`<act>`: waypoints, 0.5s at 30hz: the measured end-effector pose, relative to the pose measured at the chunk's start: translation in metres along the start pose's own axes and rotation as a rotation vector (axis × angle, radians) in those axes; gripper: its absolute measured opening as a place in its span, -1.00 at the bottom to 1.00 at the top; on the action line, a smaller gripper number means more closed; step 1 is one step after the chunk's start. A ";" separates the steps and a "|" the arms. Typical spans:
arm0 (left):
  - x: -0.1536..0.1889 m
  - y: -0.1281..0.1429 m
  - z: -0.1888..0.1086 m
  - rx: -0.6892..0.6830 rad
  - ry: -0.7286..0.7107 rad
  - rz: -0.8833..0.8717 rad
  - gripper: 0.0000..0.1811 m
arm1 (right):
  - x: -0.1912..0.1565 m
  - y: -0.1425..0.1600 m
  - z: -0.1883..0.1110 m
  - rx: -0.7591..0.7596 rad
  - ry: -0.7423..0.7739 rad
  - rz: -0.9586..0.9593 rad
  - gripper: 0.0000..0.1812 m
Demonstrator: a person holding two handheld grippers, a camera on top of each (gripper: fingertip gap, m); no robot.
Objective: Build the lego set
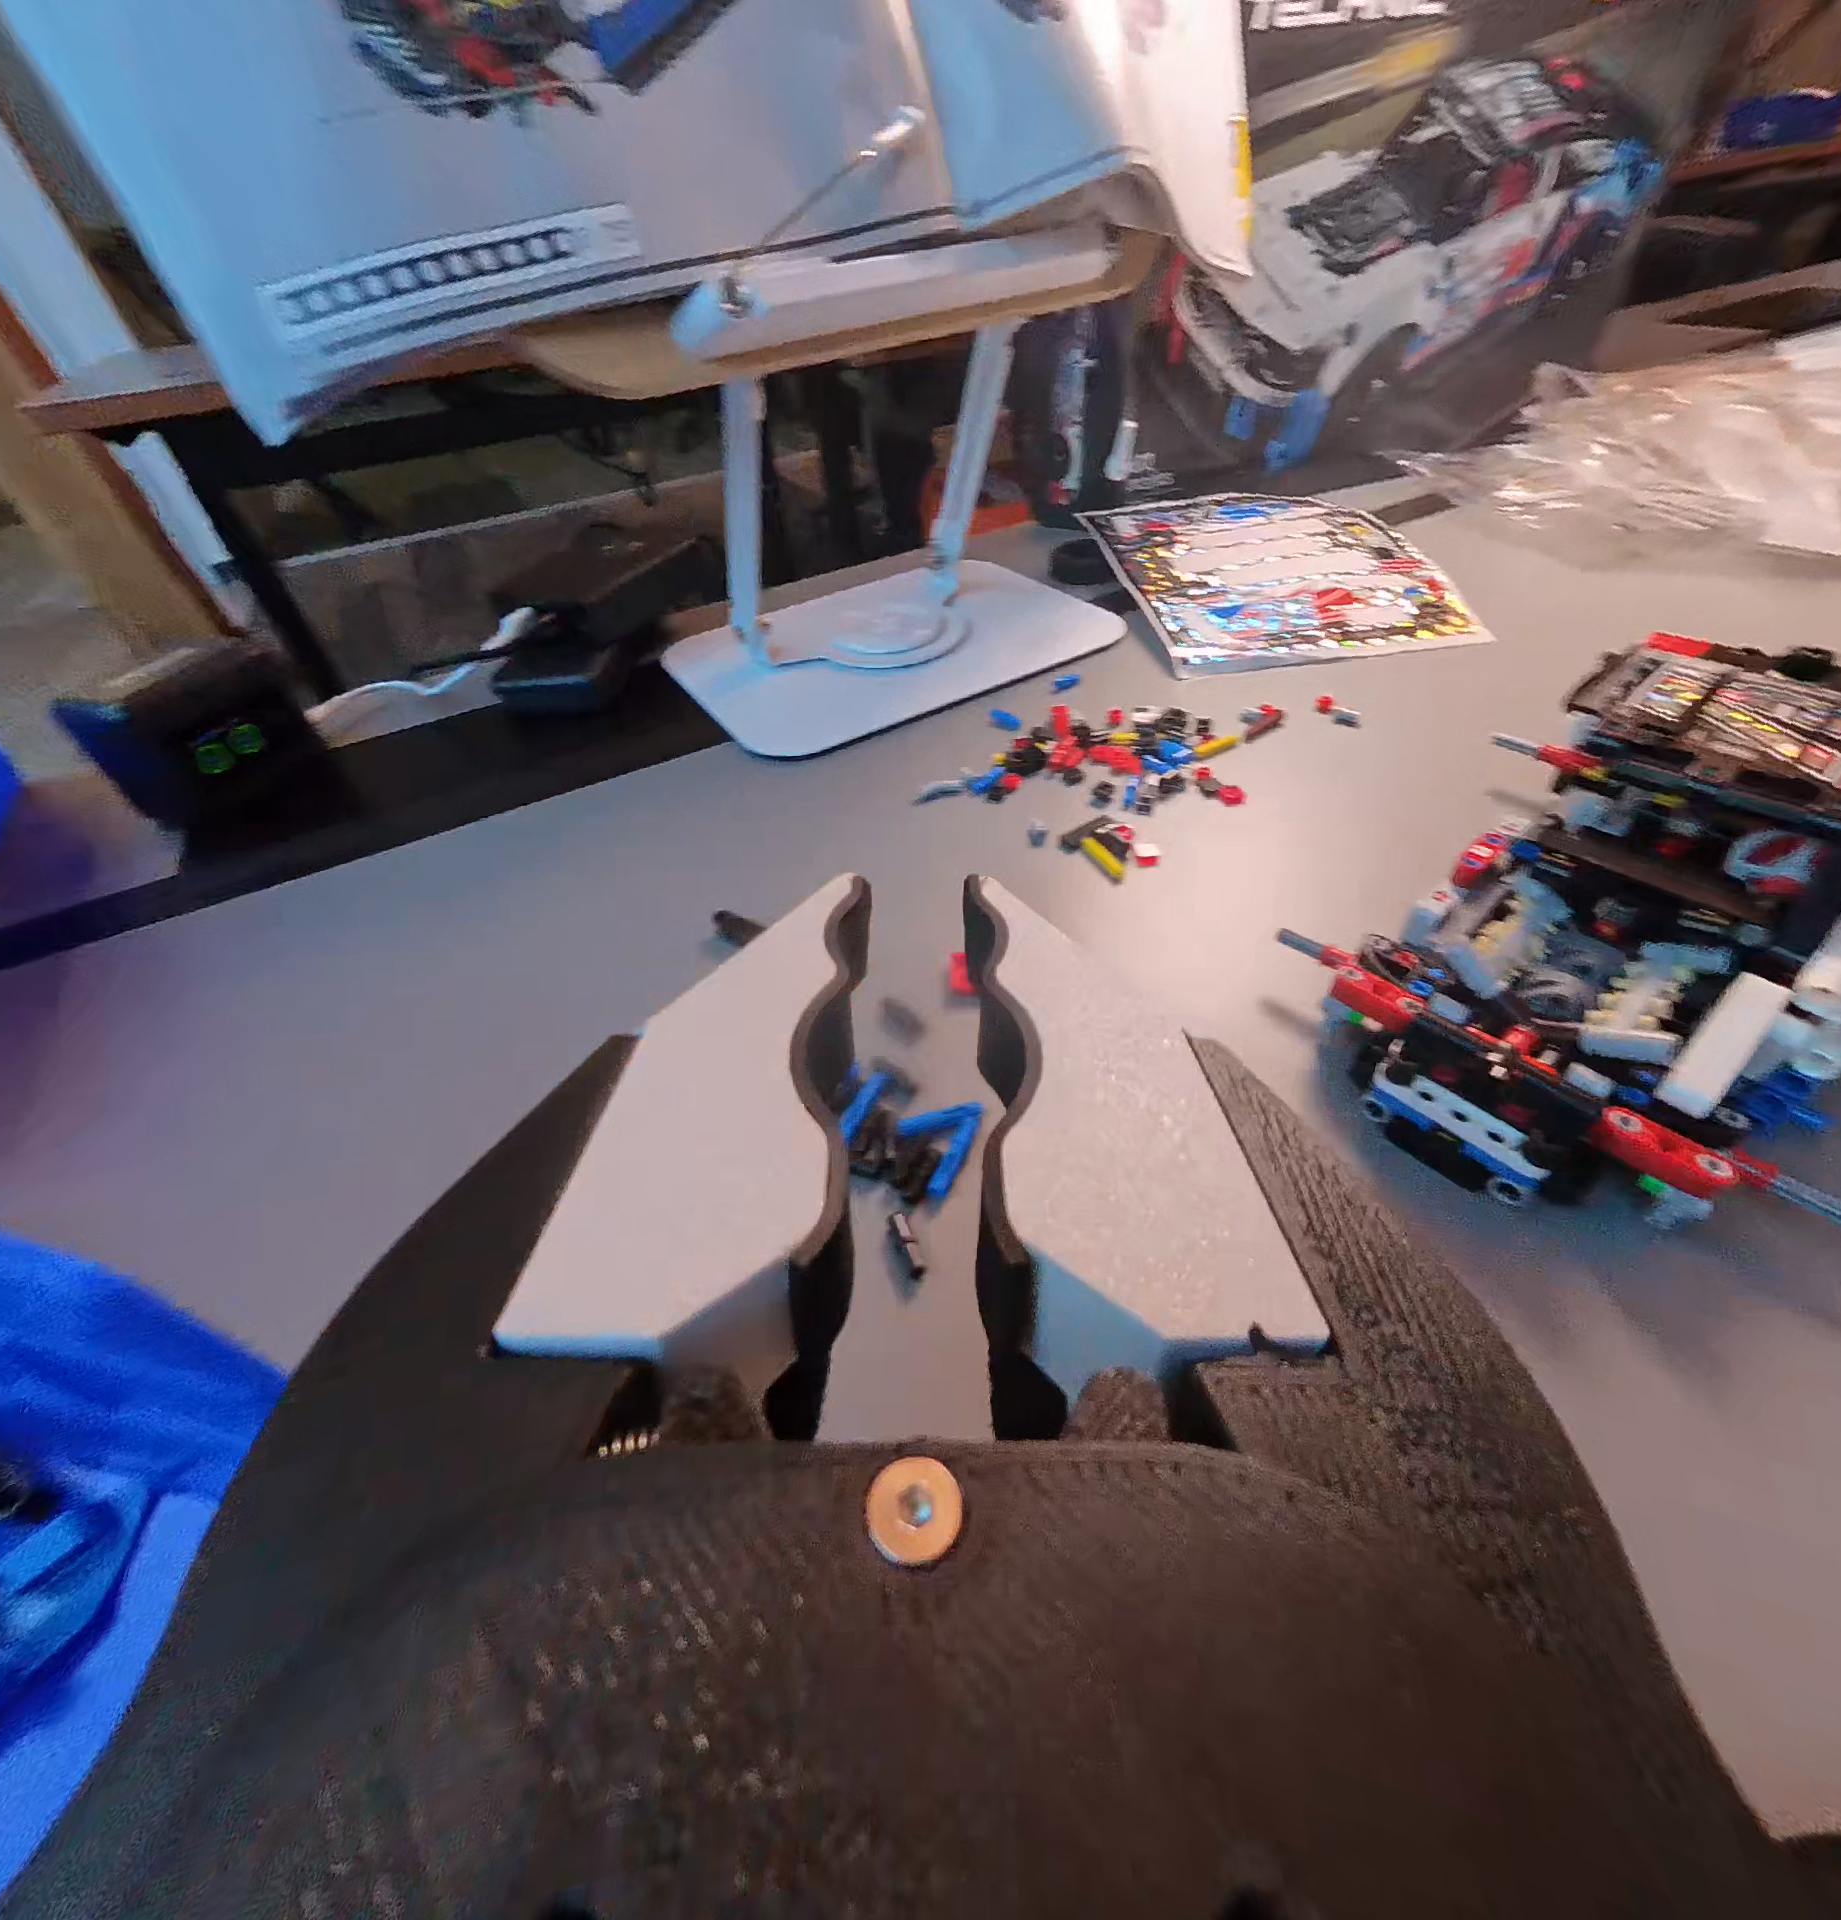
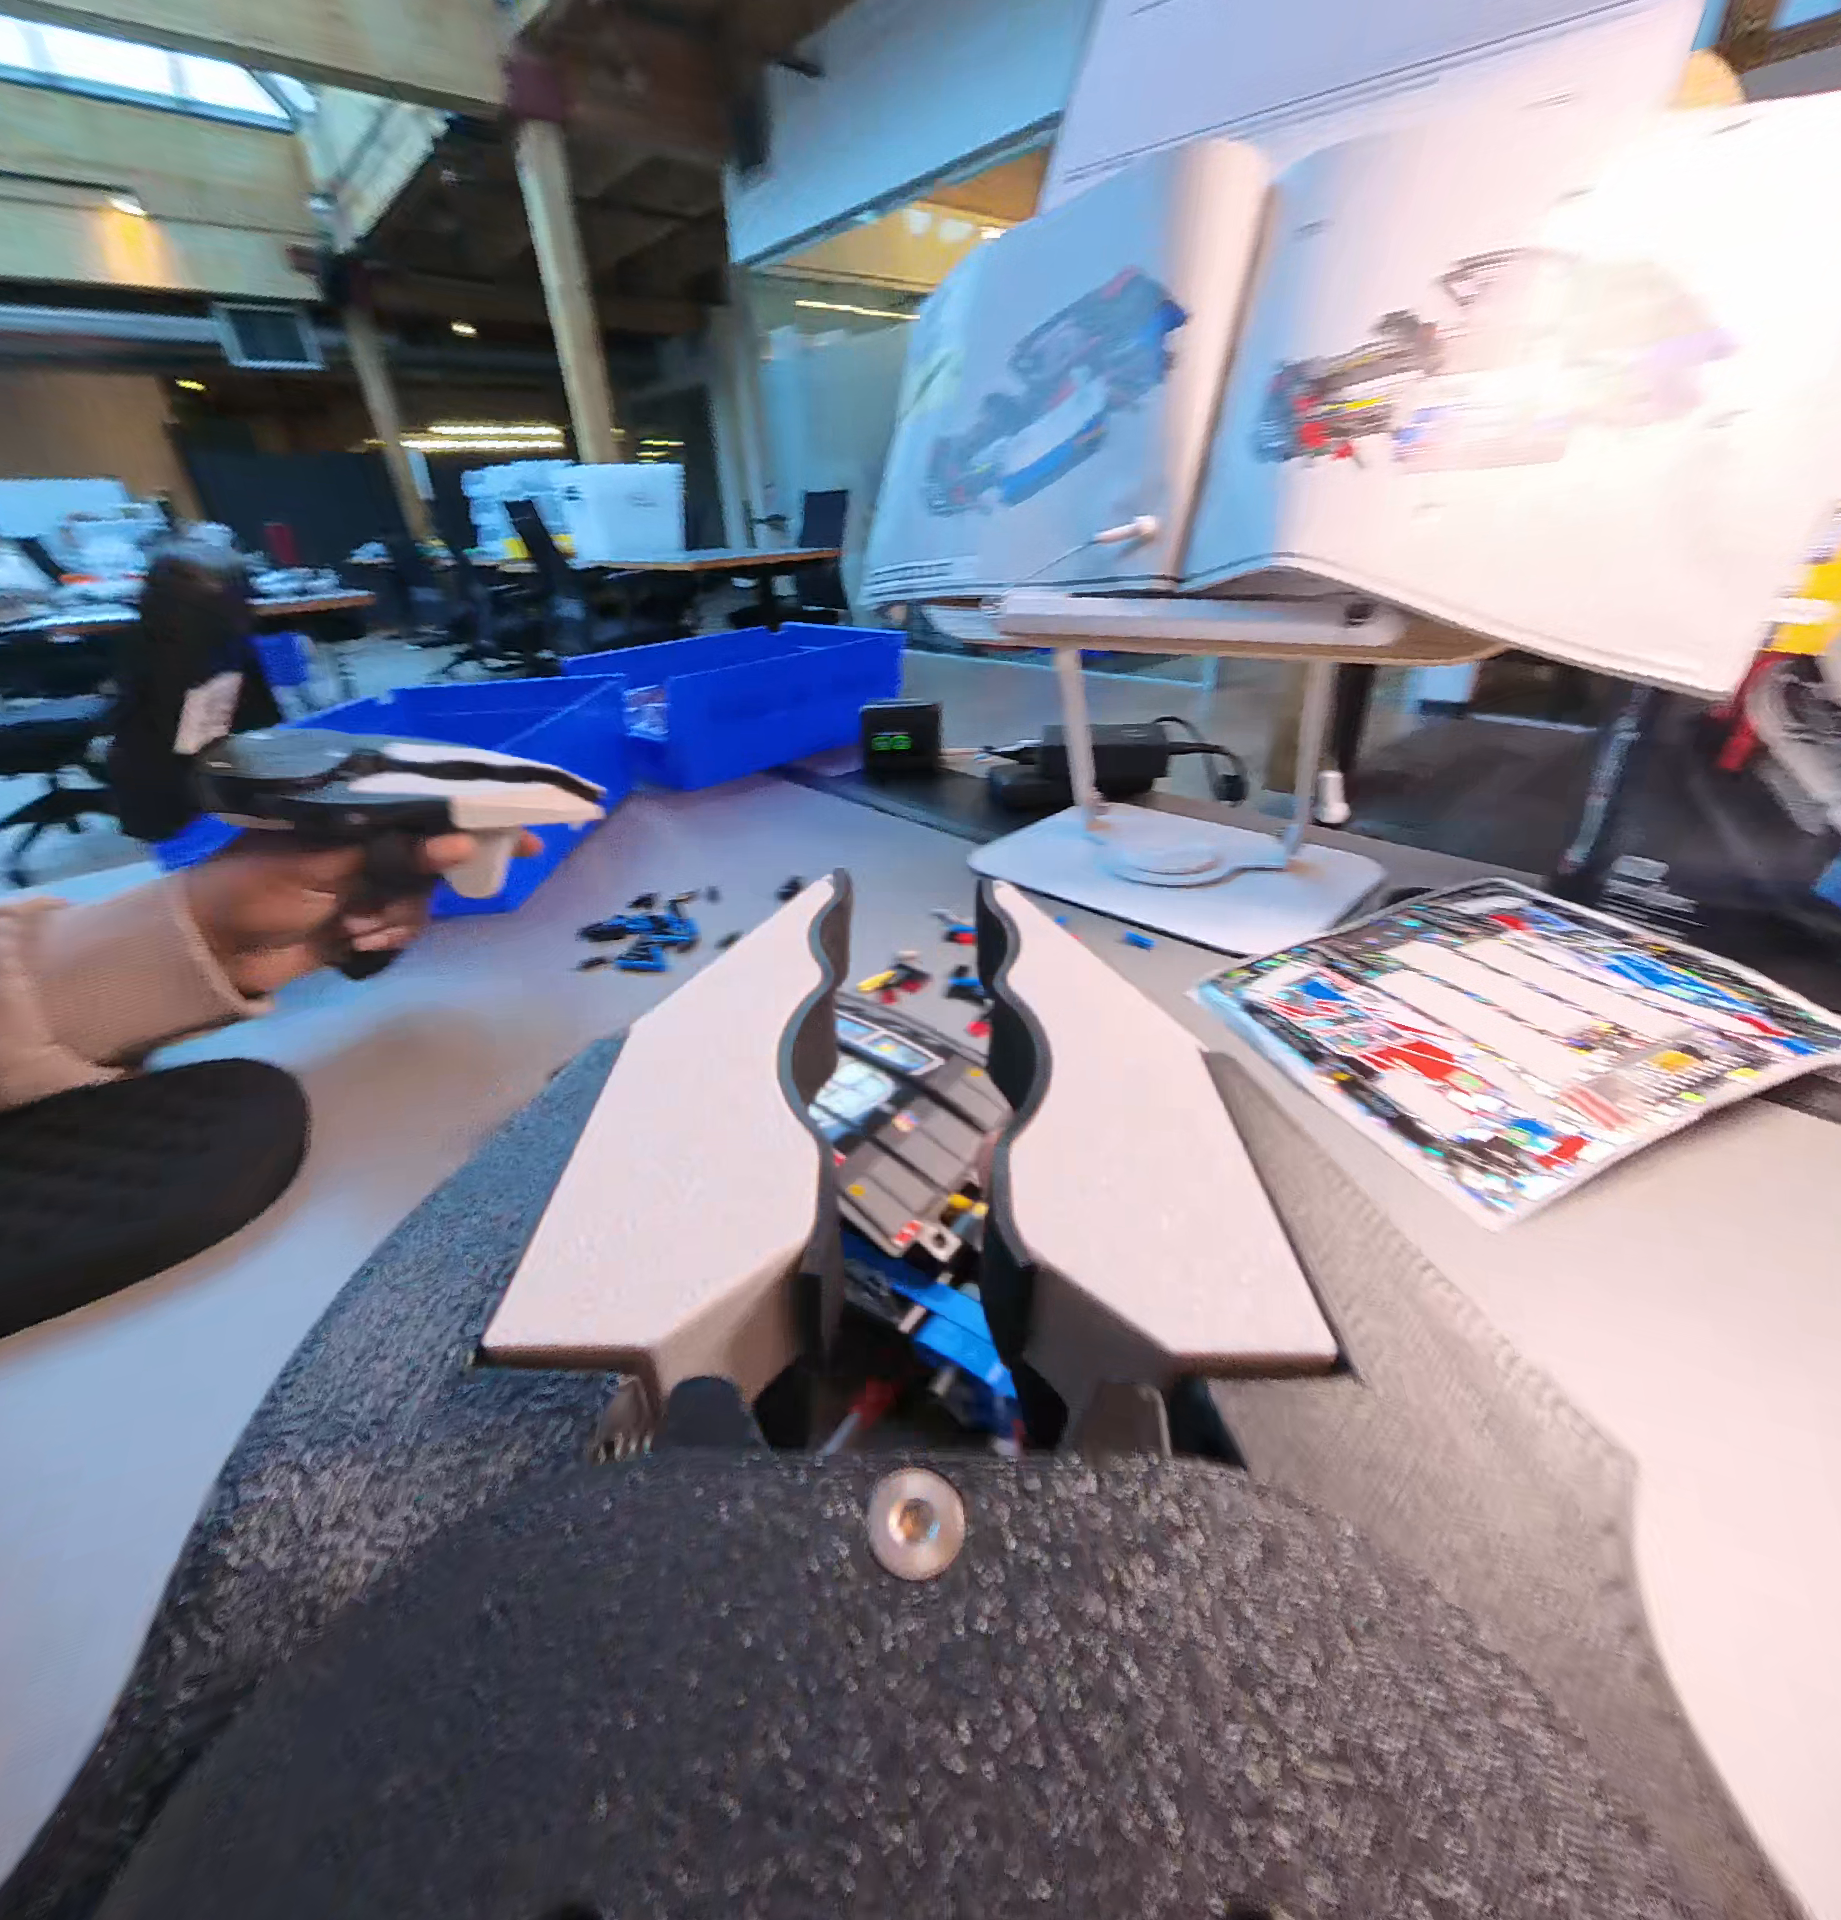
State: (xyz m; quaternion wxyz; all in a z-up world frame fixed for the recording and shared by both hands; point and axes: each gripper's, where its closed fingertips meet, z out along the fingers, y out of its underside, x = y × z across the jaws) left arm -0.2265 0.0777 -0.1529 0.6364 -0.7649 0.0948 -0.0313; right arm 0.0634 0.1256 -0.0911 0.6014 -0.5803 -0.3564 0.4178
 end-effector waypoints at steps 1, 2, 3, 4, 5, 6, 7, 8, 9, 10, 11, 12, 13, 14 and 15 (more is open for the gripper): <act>-0.016 -0.001 -0.004 0.005 -0.051 -0.020 -0.82 | 0.011 0.002 -0.003 -0.004 0.061 -0.017 -0.91; -0.029 -0.002 -0.008 0.011 -0.091 -0.042 -0.82 | 0.020 0.003 -0.006 -0.006 0.109 -0.030 -1.00; -0.041 -0.003 -0.012 0.017 -0.122 -0.062 -0.84 | 0.025 0.003 -0.008 -0.002 0.129 -0.032 -1.00; -0.051 -0.003 -0.015 0.016 -0.149 -0.075 -0.85 | 0.027 0.003 -0.009 0.002 0.137 -0.022 -1.00; -0.059 -0.003 -0.018 0.016 -0.174 -0.082 -0.86 | 0.030 0.003 -0.010 0.010 0.148 -0.005 -1.00; -0.066 -0.003 -0.021 0.024 -0.192 -0.083 -0.88 | 0.034 0.003 -0.011 0.015 0.165 0.012 -1.00; -0.070 -0.003 -0.023 0.025 -0.205 -0.086 -0.89 | 0.037 0.004 -0.011 0.017 0.181 0.022 -1.00; -0.072 -0.001 -0.023 0.021 -0.210 -0.089 -0.89 | 0.040 0.006 -0.012 0.016 0.192 0.025 -1.00; -0.071 0.000 -0.022 0.018 -0.209 -0.090 -0.89 | 0.043 0.007 -0.012 0.017 0.206 0.025 -0.97; -0.069 0.002 -0.020 0.018 -0.204 -0.086 -0.89 | 0.046 0.008 -0.013 0.019 0.218 0.024 -0.97; -0.065 0.003 -0.018 0.016 -0.197 -0.078 -0.88 | 0.048 0.008 -0.013 0.020 0.224 0.024 -0.98; -0.061 0.006 -0.015 0.010 -0.188 -0.070 -0.87 | 0.049 0.009 -0.014 0.019 0.226 0.028 -0.96; -0.055 0.009 -0.011 0.004 -0.175 -0.062 -0.86 | 0.052 0.009 -0.015 0.021 0.233 0.034 -0.96; -0.048 0.012 -0.007 -0.003 -0.161 -0.053 -0.85 | 0.053 0.009 -0.015 0.024 0.238 0.041 -0.96; -0.043 0.015 -0.004 -0.012 -0.147 -0.044 -0.84 | 0.055 0.009 -0.016 0.028 0.242 0.048 -0.96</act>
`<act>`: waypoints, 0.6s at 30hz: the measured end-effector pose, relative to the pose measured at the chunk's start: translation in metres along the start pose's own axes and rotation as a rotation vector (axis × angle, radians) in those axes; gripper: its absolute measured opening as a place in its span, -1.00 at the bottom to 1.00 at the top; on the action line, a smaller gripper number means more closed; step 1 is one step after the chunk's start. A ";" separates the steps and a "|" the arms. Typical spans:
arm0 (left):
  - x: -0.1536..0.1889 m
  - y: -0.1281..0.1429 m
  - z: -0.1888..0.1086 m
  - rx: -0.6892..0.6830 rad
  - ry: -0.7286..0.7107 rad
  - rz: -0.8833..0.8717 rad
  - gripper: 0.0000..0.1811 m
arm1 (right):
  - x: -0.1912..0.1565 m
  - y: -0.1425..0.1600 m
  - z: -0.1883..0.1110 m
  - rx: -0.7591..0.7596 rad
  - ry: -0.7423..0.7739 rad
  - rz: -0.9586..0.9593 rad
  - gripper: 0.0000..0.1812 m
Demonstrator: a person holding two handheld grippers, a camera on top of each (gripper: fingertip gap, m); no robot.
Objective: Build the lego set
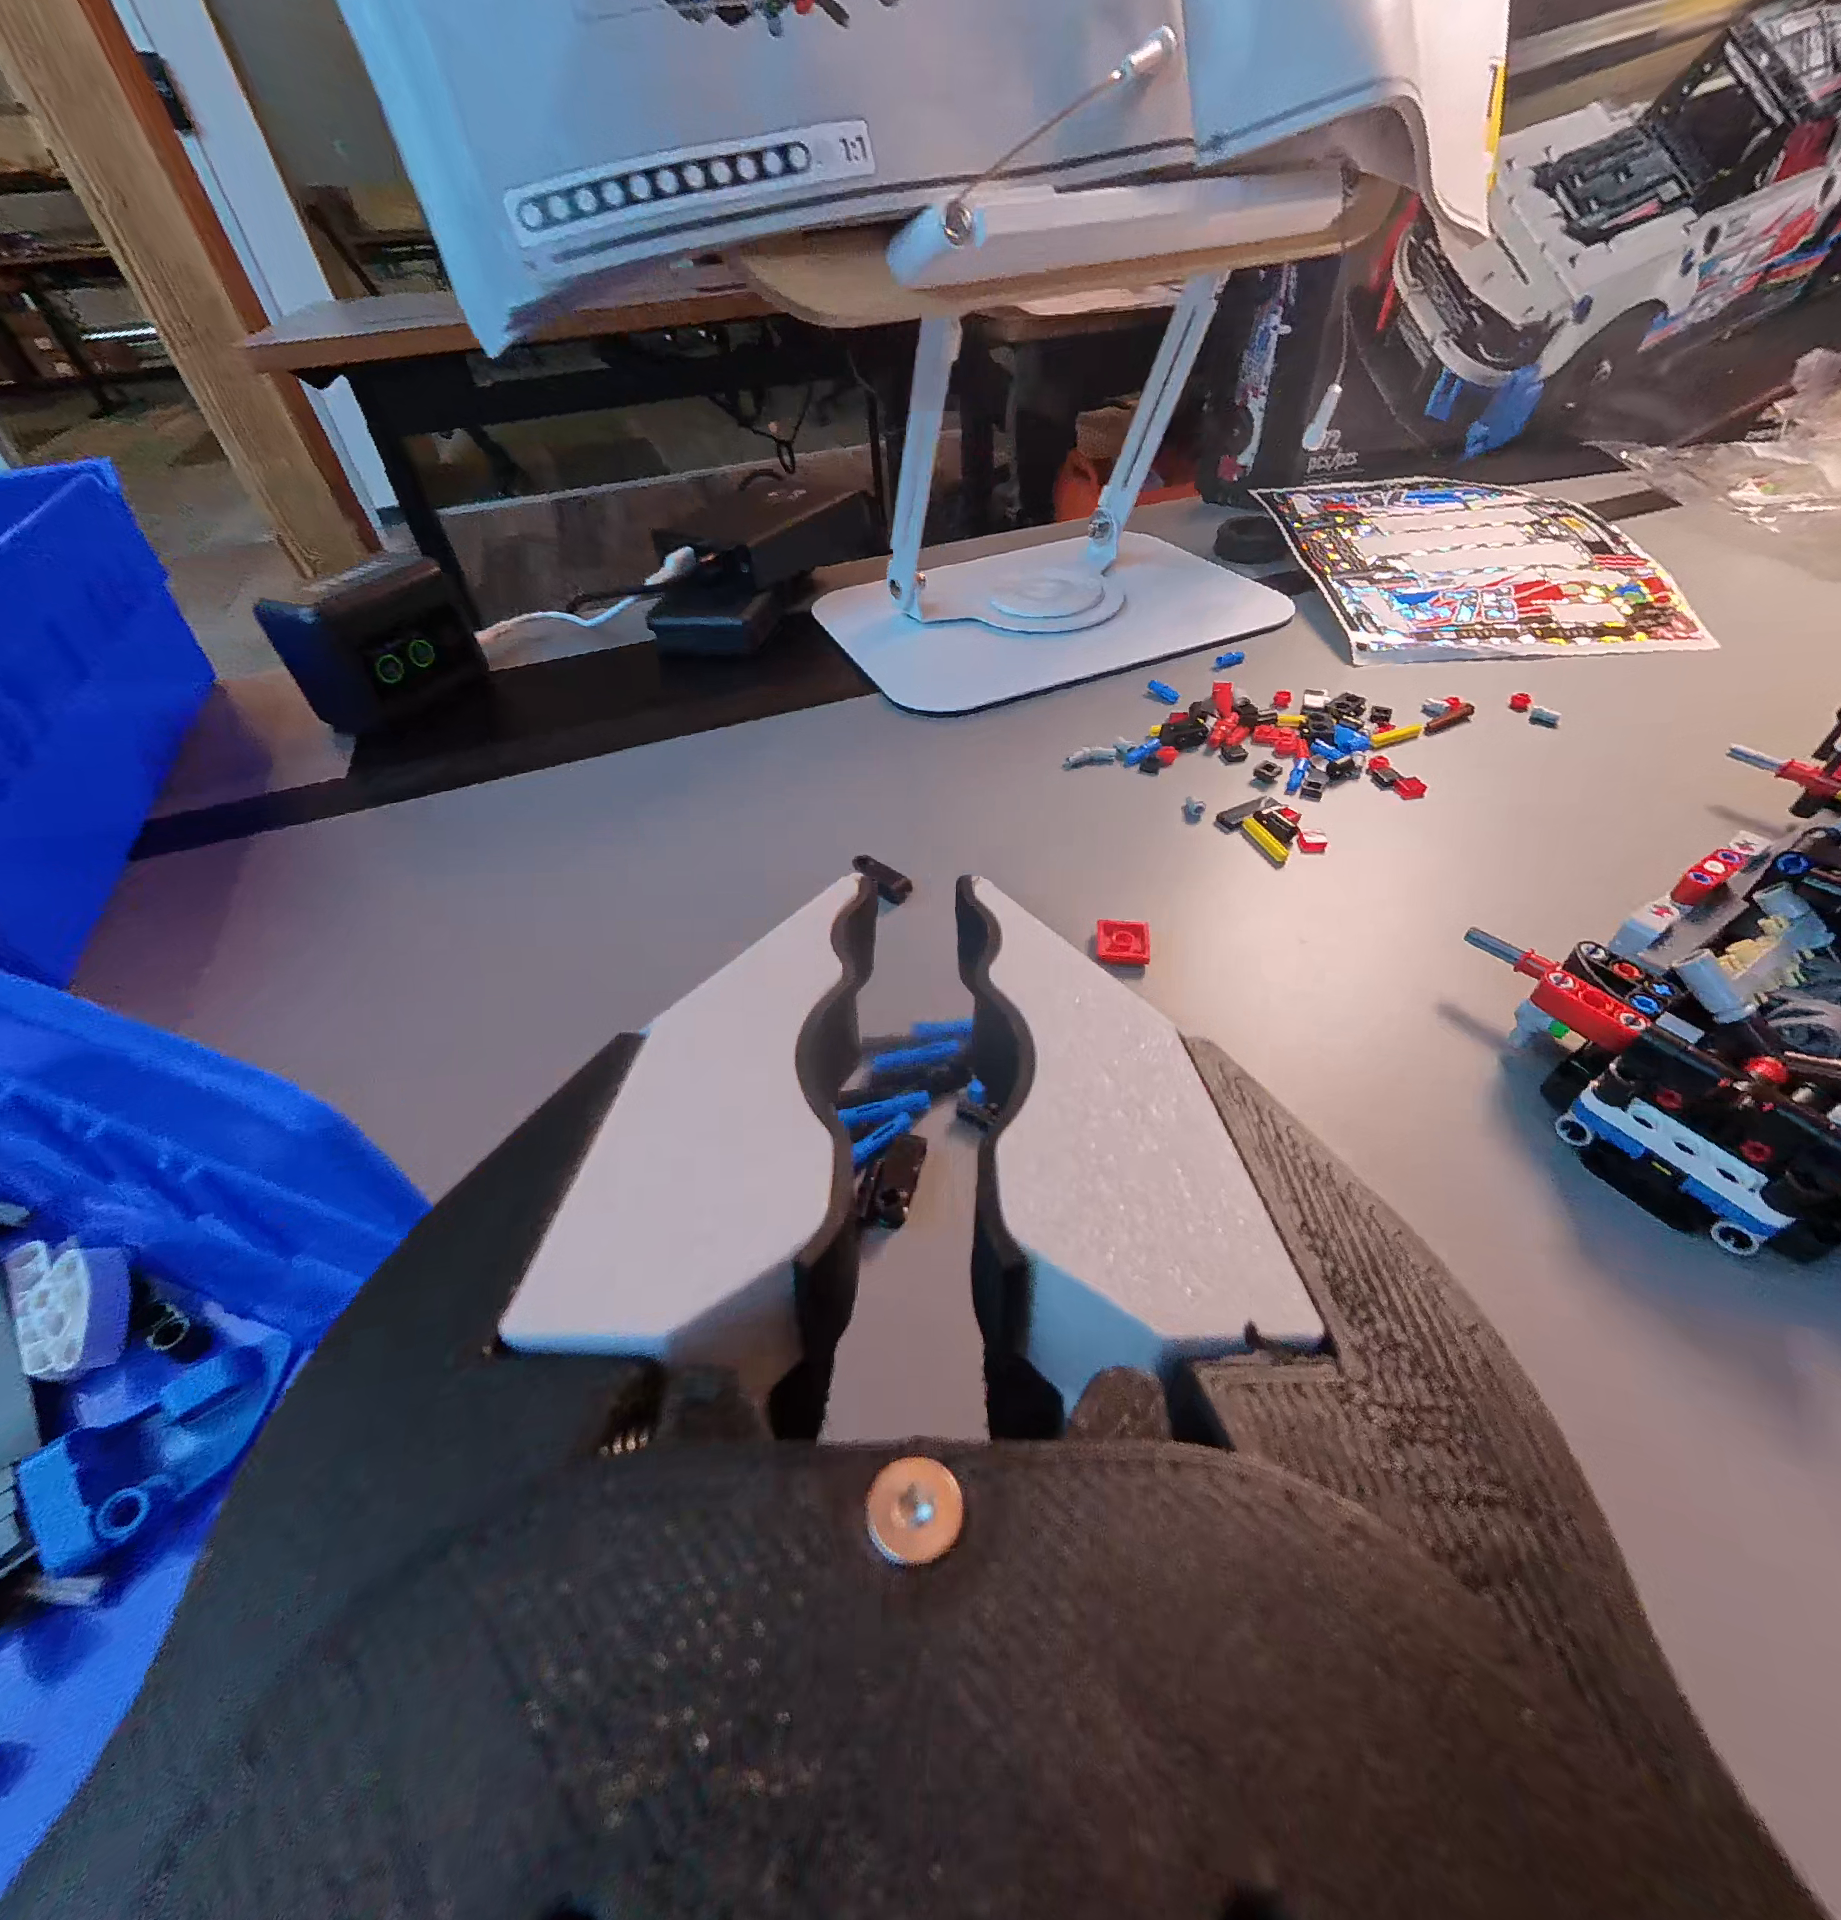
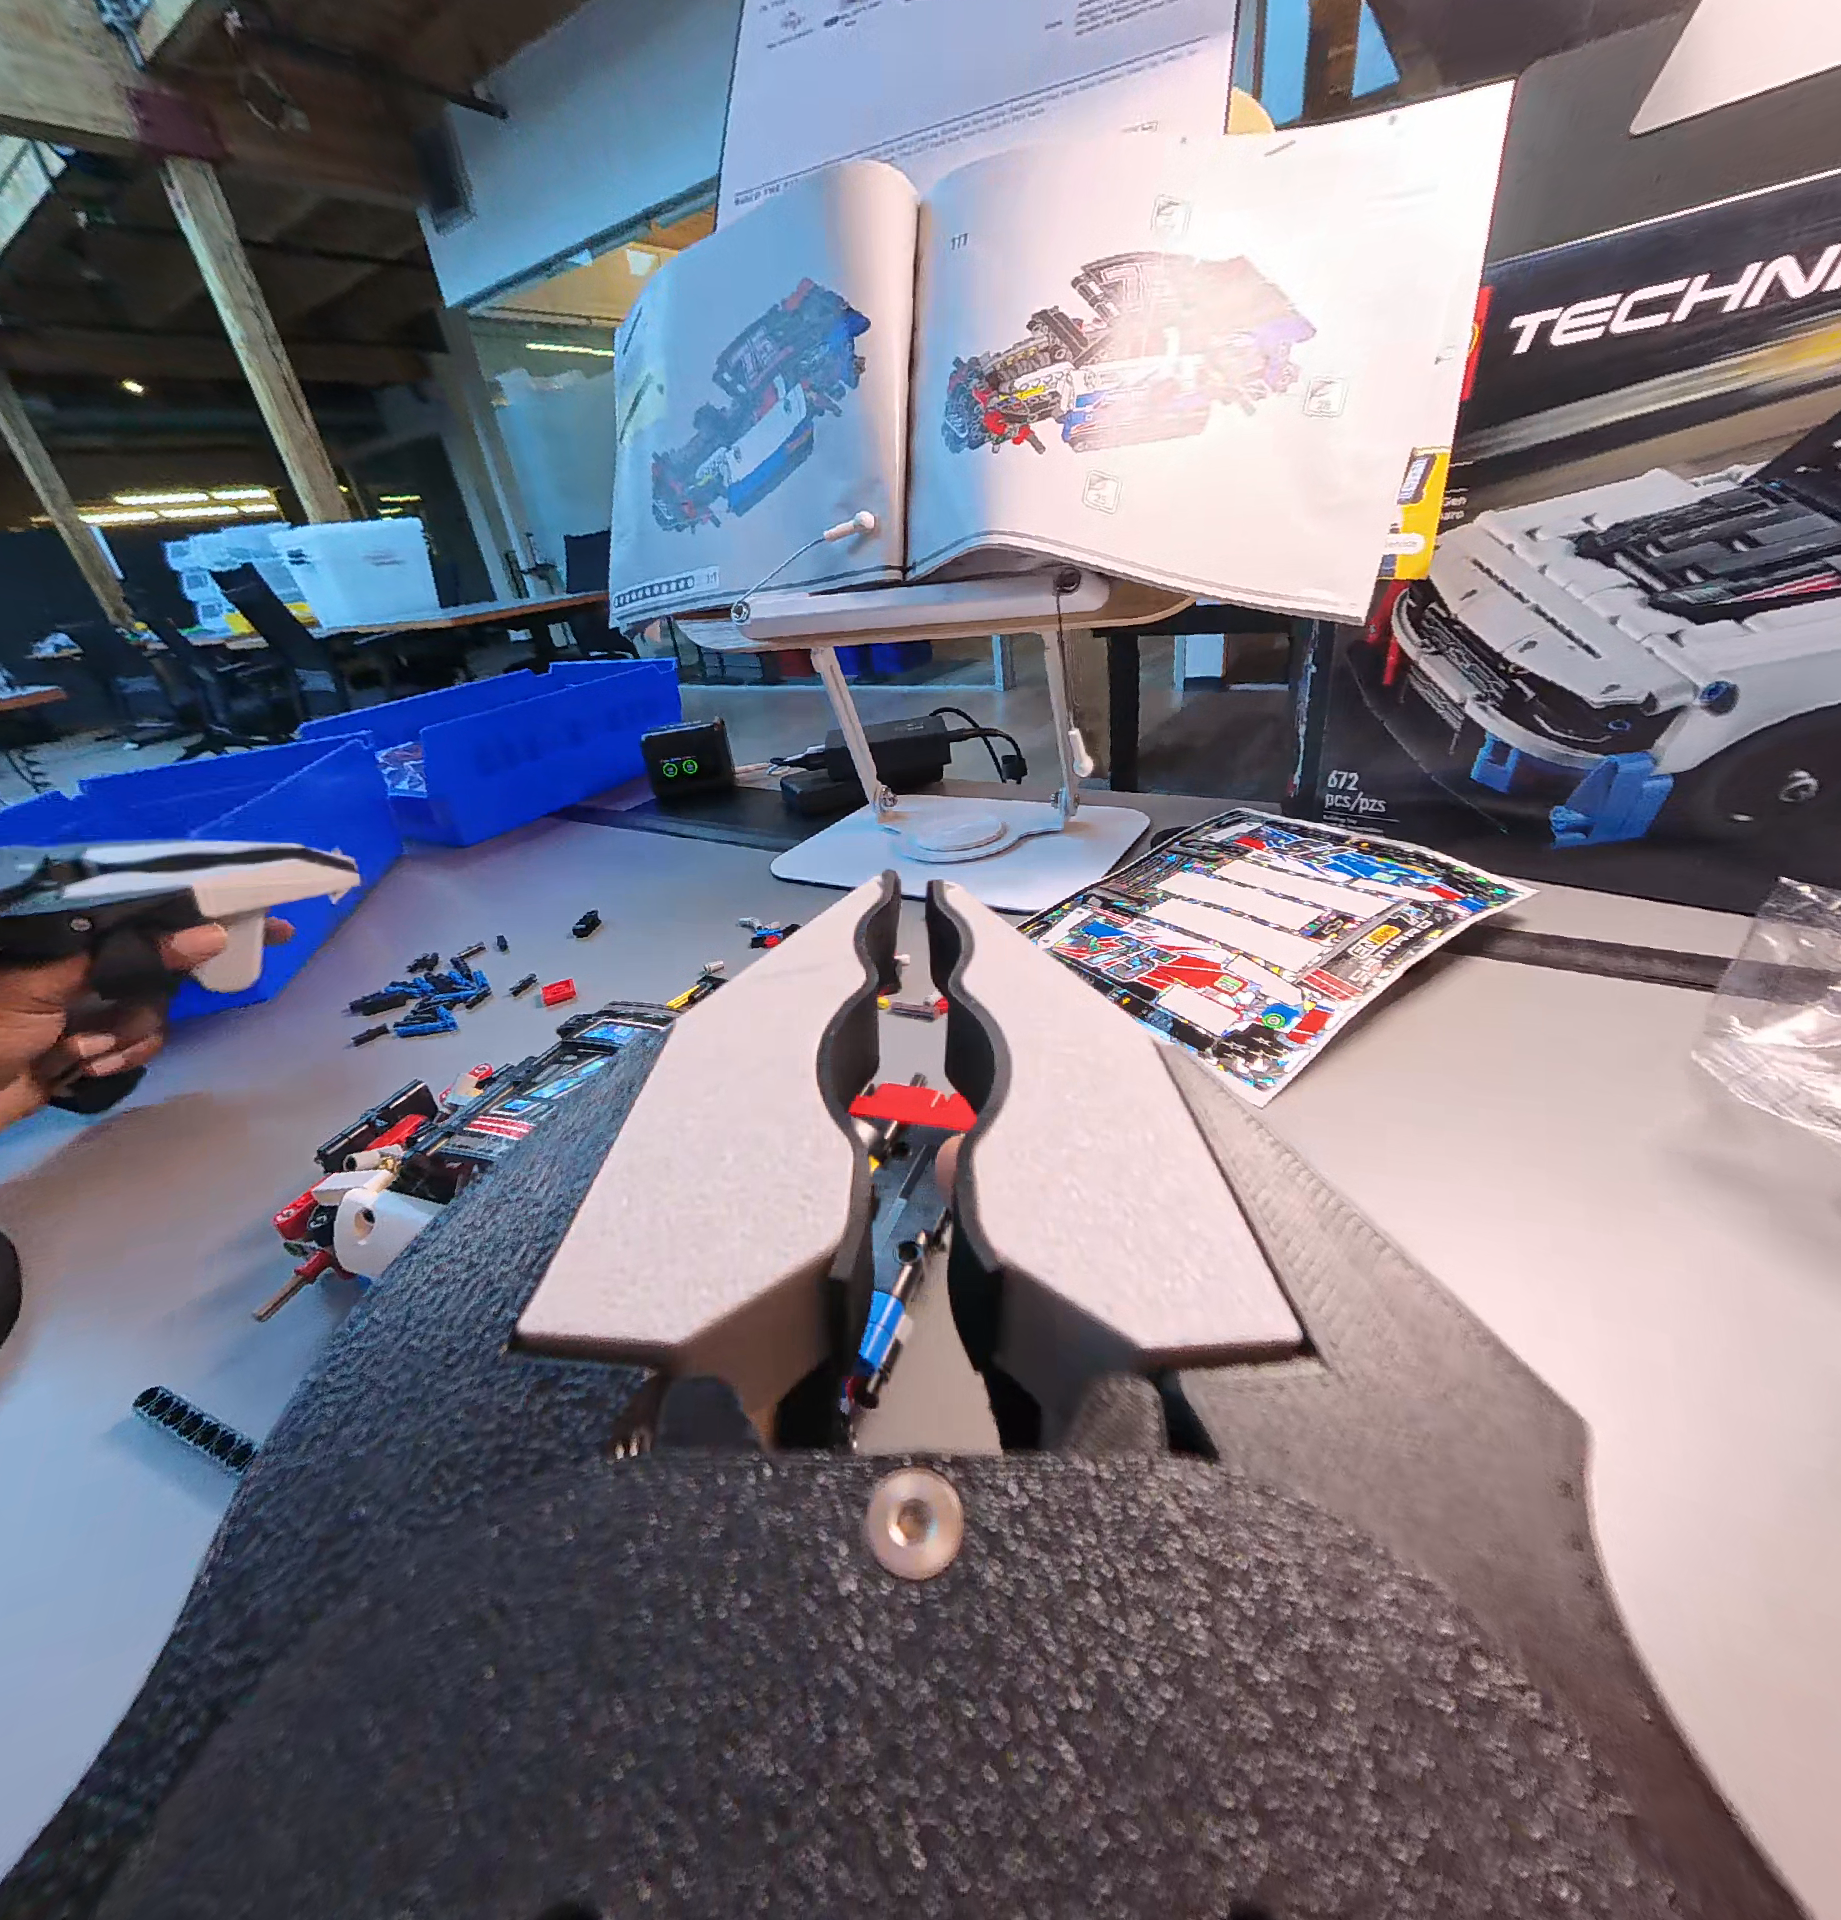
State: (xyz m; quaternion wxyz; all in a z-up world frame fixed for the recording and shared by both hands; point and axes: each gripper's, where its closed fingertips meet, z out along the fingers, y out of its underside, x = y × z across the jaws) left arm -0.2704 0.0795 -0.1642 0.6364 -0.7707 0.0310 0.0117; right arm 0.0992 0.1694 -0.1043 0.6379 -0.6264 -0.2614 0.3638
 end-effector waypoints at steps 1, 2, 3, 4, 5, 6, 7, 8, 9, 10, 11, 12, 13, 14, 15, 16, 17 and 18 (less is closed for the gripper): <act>0.006 0.004 0.003 -0.008 0.013 0.008 -0.84 | 0.002 0.000 0.000 0.004 0.007 0.007 -0.96; 0.012 0.007 0.005 -0.018 0.028 0.014 -0.84 | 0.004 0.000 -0.001 0.007 0.014 0.012 -0.97; 0.016 0.009 0.007 -0.029 0.040 0.026 -0.82 | 0.006 0.000 -0.001 0.009 0.020 0.016 -0.97; 0.019 0.008 0.007 -0.024 0.041 0.039 -0.82 | 0.008 0.000 -0.001 0.011 0.027 0.020 -0.97; 0.022 0.006 0.007 -0.015 0.047 0.046 -0.82 | 0.010 0.001 -0.001 0.014 0.030 0.024 -0.97; 0.025 0.007 0.007 -0.019 0.056 0.049 -0.82 | 0.011 0.001 -0.001 0.015 0.031 0.030 -0.97; 0.026 0.008 0.007 -0.023 0.058 0.055 -0.81 | 0.012 0.002 0.000 0.013 0.034 0.037 -0.97; 0.027 0.007 0.007 -0.020 0.056 0.058 -0.81 | 0.013 0.003 0.000 0.013 0.038 0.043 -0.97; 0.026 0.007 0.007 -0.017 0.056 0.056 -0.81 | 0.014 0.004 0.000 0.014 0.042 0.048 -0.97; 0.026 0.007 0.007 -0.020 0.059 0.049 -0.81 | 0.015 0.004 0.000 0.014 0.045 0.052 -0.97; 0.025 0.007 0.007 -0.020 0.061 0.040 -0.81 | 0.015 0.005 0.001 0.015 0.047 0.052 -0.97; 0.025 0.007 0.006 -0.017 0.063 0.033 -0.81 | 0.016 0.005 0.001 0.016 0.050 0.049 -0.97; 0.025 0.007 0.006 -0.016 0.065 0.028 -0.81 | 0.017 0.005 0.001 0.015 0.054 0.045 -0.97; 0.026 0.007 0.006 -0.017 0.067 0.026 -0.80 | 0.018 0.006 0.001 0.014 0.059 0.043 -0.97; 0.026 0.007 0.006 -0.018 0.070 0.026 -0.80 | 0.018 0.007 0.001 0.011 0.061 0.042 -0.97; 0.027 0.007 0.006 -0.019 0.072 0.027 -0.80 | 0.019 0.008 0.001 0.008 0.064 0.042 -0.97; 0.027 0.007 0.006 -0.022 0.074 0.028 -0.80 | 0.020 0.008 0.001 0.007 0.067 0.040 -0.97; 0.028 0.007 0.007 -0.023 0.076 0.028 -0.80 | 0.020 0.008 0.001 0.007 0.070 0.036 -0.97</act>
